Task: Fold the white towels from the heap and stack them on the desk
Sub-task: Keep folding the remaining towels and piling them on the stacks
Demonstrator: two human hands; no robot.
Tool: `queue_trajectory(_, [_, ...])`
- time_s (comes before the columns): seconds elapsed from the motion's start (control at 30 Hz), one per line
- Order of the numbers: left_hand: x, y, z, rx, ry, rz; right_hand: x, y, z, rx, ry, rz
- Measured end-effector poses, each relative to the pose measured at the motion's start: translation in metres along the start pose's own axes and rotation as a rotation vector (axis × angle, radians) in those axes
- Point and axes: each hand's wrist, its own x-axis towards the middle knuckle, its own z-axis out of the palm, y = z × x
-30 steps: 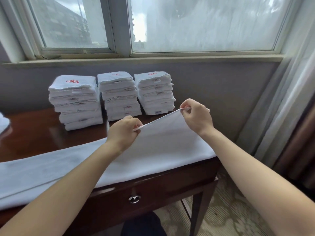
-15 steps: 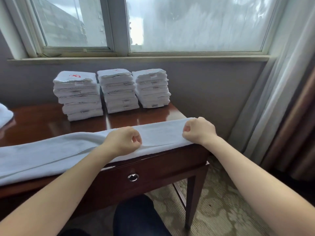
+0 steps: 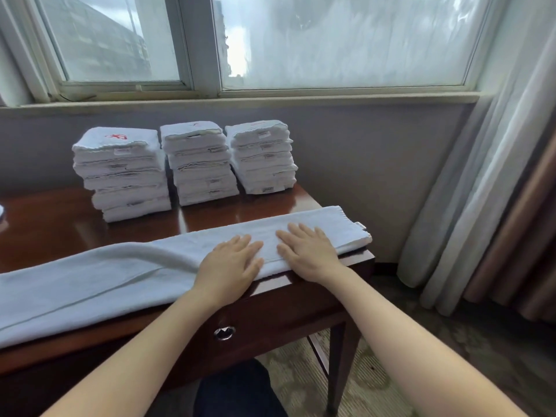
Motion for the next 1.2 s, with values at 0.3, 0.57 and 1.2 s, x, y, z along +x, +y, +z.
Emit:
queue_trajectory(0.3, [0.036, 0.003, 0.001, -0.133, 0.056, -0.021, 0.037, 0.02, -0.006, -0.012, 0.004, 0.011])
queue_trajectory(0.57, [-0.022, -0.029, -0.038, -0.267, 0.424, 0.007, 0.023, -0.023, -0.007, 0.344, 0.309, -0.162])
queue_trajectory(1.2, [-0.103, -0.161, -0.076, 0.052, 0.341, -0.248, 0.062, -0.198, 0.037, 0.148, 0.184, -0.445])
